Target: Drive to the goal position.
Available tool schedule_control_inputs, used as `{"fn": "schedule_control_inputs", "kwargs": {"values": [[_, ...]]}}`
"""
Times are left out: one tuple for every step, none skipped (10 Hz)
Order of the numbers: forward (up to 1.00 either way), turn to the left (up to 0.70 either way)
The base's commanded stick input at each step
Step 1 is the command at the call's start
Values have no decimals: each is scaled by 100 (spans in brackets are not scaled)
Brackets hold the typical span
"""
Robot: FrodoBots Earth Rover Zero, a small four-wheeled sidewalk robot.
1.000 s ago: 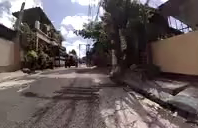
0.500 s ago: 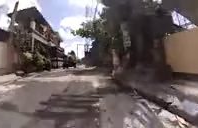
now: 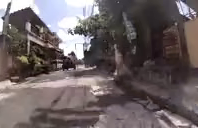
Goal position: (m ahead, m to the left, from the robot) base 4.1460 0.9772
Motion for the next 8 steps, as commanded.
{"fn": "schedule_control_inputs", "kwargs": {"values": [[100, 0], [100, 0], [100, 0], [100, 0], [100, 0], [100, 0], [100, 0], [100, 5]]}}
